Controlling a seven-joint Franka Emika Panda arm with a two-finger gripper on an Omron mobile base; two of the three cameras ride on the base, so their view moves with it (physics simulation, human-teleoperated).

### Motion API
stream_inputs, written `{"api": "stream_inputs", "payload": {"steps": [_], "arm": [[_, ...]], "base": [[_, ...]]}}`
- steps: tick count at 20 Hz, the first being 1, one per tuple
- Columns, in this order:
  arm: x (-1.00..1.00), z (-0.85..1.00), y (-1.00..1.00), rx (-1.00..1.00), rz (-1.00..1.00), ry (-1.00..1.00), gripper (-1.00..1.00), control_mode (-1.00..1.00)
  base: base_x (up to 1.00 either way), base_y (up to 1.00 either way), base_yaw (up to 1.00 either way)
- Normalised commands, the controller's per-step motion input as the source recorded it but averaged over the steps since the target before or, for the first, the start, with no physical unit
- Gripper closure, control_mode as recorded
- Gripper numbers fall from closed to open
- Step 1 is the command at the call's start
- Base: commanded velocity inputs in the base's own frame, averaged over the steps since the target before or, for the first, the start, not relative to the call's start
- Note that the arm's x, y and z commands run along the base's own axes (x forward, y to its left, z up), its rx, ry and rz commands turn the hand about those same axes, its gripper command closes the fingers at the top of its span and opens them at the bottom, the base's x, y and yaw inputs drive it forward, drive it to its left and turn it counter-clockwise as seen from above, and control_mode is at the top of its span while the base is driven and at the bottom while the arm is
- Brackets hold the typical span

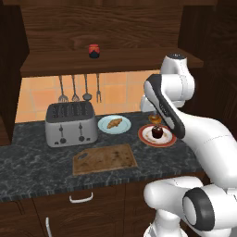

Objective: From the different types of pastries on the counter, select a croissant and place it on the cutting board. Then retrieve a jar of jam from the cabinet and place it alongside the croissant on the cutting board.

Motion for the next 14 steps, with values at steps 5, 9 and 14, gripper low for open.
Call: {"api": "stream_inputs", "payload": {"steps": [5, 9, 14], "arm": [[0.00, -0.33, 0.00, 0.00, 0.00, 0.00, -1.00, -1.00], [0.00, -0.66, 0.02, 0.03, -0.03, 0.10, -1.00, -1.00], [0.08, -0.59, 0.04, 0.02, -0.03, 0.16, -1.00, -1.00]], "base": [[0.00, 0.00, 0.00], [0.00, 0.00, 0.00], [0.00, 0.00, 0.00]]}}
